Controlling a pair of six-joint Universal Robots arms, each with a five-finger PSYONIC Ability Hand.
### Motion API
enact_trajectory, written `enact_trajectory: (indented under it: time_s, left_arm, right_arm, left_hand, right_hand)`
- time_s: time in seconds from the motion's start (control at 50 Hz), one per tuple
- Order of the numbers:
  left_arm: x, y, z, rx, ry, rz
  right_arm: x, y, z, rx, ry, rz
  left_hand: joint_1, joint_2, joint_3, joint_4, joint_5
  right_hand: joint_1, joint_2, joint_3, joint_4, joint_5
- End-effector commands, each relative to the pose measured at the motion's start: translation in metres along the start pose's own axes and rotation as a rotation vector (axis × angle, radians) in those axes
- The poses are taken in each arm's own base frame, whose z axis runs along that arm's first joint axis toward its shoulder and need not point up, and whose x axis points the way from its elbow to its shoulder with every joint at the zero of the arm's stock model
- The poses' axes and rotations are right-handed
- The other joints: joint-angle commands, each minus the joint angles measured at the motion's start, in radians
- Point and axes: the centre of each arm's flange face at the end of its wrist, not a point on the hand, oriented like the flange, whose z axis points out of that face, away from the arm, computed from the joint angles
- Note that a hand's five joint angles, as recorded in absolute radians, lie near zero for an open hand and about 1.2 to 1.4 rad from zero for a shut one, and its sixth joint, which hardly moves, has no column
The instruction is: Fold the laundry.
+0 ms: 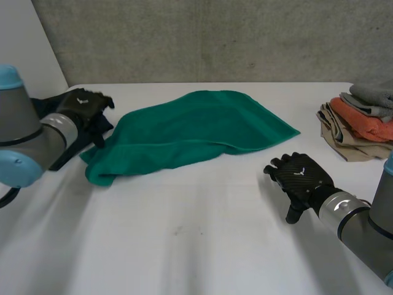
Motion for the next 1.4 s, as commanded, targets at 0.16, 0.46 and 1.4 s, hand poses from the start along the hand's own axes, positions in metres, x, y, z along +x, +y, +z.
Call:
enact_trajectory:
  time_s: [0.16, 0.46, 1.4]
  left_arm:
    - [0.023, 0.043, 0.021, -0.135, 0.054, -0.005]
    - [0.027, 0.051, 0.023, -0.167, 0.069, -0.006]
    - [0.04, 0.031, 0.032, -0.094, 0.034, 0.111]
  right_arm:
    - [0.001, 0.001, -0.002, -0.023, -0.014, 0.014]
    - [0.002, 0.0, -0.002, -0.018, -0.011, 0.014]
    - [0.017, -0.006, 0.002, 0.003, 0.033, 0.01]
  left_hand:
    - [0.16, 0.175, 0.17, 0.181, 0.19]
    - [0.439, 0.454, 0.449, 0.46, 0.469]
    - [1.037, 1.052, 1.048, 1.058, 1.068]
  right_hand:
    - [-0.06, -0.095, -0.085, -0.09, -0.095]
    - [-0.06, -0.095, -0.085, -0.09, -0.095]
    - [-0.06, -0.095, -0.085, -0.09, -0.095]
